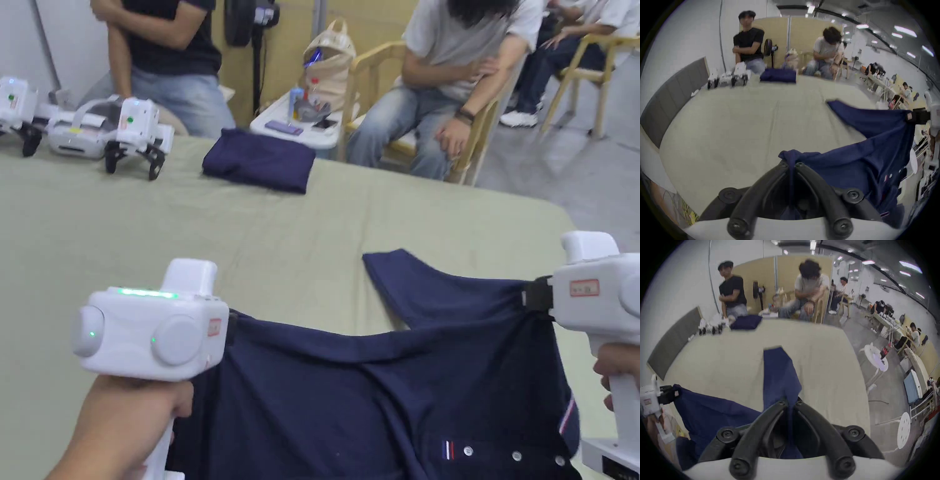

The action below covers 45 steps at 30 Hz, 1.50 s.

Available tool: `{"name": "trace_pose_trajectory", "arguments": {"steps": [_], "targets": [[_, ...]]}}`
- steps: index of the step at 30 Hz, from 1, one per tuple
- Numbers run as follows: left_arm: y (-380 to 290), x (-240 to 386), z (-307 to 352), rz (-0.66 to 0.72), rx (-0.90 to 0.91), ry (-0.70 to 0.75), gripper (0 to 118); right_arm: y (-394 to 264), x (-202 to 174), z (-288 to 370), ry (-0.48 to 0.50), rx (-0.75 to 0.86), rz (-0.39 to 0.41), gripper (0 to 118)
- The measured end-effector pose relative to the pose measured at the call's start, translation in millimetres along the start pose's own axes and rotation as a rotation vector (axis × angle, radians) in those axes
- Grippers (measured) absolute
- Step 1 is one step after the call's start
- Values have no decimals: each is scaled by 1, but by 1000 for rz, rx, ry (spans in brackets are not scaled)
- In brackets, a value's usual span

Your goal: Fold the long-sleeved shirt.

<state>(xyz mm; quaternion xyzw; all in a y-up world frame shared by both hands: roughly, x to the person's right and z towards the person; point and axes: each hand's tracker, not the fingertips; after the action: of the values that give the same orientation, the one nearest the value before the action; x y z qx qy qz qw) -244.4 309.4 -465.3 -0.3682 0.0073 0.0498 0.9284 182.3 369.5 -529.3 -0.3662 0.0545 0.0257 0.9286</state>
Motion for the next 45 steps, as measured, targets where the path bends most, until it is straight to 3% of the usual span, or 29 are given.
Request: {"name": "trace_pose_trajectory", "arguments": {"steps": [6,16,25,32,45], "targets": [[94,31,101,-86,235,7,0,72,3,122,-22,254,-76,5],[246,77,251,-160,539,4,0,189,-3,288,-149,580,-32,5],[331,96,330,-151,709,7,0,270,-7,397,-231,750,8,5],[385,112,355,-147,789,-21,0,332,-8,427,-283,800,42,5],[488,120,303,-84,920,7,0,430,17,365,-292,906,41,5]]}}
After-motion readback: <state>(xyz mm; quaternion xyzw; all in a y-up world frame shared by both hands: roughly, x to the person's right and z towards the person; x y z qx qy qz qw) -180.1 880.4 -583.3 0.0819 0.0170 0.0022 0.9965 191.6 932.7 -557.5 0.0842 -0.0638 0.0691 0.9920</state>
